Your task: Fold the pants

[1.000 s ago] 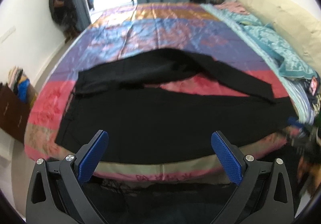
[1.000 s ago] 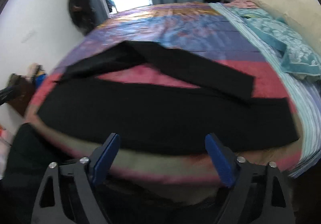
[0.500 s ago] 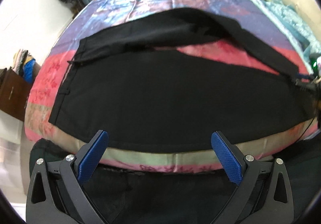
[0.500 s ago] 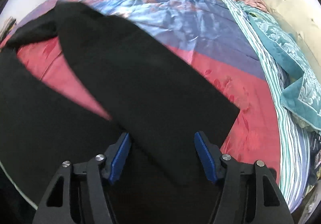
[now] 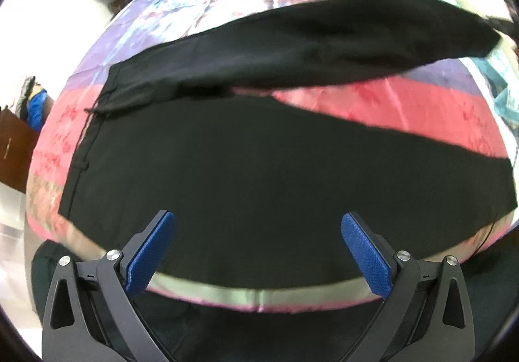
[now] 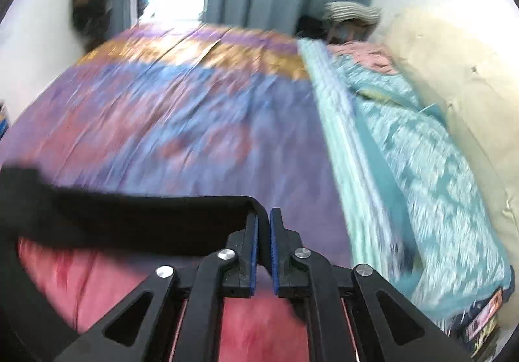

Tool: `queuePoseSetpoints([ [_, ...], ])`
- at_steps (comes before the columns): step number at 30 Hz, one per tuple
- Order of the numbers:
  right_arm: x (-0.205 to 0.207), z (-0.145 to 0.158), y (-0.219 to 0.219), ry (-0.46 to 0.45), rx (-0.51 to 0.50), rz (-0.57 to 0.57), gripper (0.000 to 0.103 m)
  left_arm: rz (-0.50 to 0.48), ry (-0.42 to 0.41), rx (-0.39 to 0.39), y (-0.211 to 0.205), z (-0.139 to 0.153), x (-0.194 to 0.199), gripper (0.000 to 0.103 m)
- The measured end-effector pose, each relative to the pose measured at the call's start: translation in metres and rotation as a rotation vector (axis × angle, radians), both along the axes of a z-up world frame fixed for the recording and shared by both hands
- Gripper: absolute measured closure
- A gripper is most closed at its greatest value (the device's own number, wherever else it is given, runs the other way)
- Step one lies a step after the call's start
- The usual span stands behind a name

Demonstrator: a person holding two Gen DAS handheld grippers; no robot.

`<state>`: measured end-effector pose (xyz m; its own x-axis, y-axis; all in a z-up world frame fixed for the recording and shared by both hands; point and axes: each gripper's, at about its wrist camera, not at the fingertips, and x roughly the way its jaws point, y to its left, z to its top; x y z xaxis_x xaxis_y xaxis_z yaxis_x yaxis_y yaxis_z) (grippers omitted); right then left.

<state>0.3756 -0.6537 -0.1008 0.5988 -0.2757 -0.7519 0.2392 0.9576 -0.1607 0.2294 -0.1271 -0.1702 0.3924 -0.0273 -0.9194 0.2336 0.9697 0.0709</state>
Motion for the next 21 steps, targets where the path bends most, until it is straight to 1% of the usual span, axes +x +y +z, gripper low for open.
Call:
queuePoseSetpoints([
  [1, 0.014, -0.001, -0.010, 0.002, 0.006, -0.041, 0.055, 0.000, 0.001, -0.003, -0.002, 0.000, 0.003, 0.001],
  [2, 0.024, -0.004, -0.021, 0.005, 0.001, -0.094, 0.044, 0.002, 0.003, -0.003, -0.005, -0.001, 0.006, 0.001],
  [3, 0.029, -0.009, -0.030, -0.010, -0.008, -0.149, 0.039, 0.004, 0.005, -0.004, -0.006, -0.002, 0.008, 0.001],
  [4, 0.028, -0.016, -0.039, -0.027, 0.009, -0.185, 0.039, 0.008, 0.006, -0.004, -0.006, -0.004, 0.010, 0.001],
  [5, 0.024, -0.030, -0.050, -0.025, 0.061, -0.217, 0.039, 0.015, 0.010, -0.003, -0.005, -0.008, 0.011, 0.001],
  [8, 0.014, -0.077, -0.077, 0.014, 0.245, -0.293, 0.039, 0.032, 0.052, 0.008, 0.000, -0.027, 0.014, 0.001],
  [9, 0.006, -0.102, -0.087, 0.035, 0.331, -0.331, 0.039, 0.034, 0.064, 0.011, 0.000, -0.033, 0.015, 0.001],
  [10, 0.002, -0.118, -0.096, 0.041, 0.386, -0.351, 0.039, 0.035, 0.086, 0.019, 0.001, -0.040, 0.016, 0.001],
  [12, -0.008, -0.153, -0.111, 0.036, 0.520, -0.403, 0.039, 0.034, 0.097, 0.033, 0.000, -0.046, 0.015, 0.001],
  [14, -0.011, -0.174, -0.122, 0.027, 0.600, -0.445, 0.039, 0.034, 0.089, 0.048, -0.001, -0.050, 0.015, 0.001],
  [16, -0.010, -0.190, -0.130, -0.010, 0.666, -0.493, 0.039, 0.036, 0.078, 0.056, -0.002, -0.050, 0.018, 0.001],
  [19, 0.005, -0.194, -0.133, -0.062, 0.672, -0.509, 0.038, 0.068, 0.064, 0.062, 0.001, -0.051, 0.031, 0.001],
  [20, 0.013, -0.195, -0.132, -0.057, 0.672, -0.491, 0.038, 0.081, 0.064, 0.060, 0.003, -0.051, 0.035, 0.001],
  [21, 0.022, -0.194, -0.131, -0.032, 0.644, -0.453, 0.057, 0.093, 0.065, 0.058, 0.004, -0.052, 0.039, 0.001],
])
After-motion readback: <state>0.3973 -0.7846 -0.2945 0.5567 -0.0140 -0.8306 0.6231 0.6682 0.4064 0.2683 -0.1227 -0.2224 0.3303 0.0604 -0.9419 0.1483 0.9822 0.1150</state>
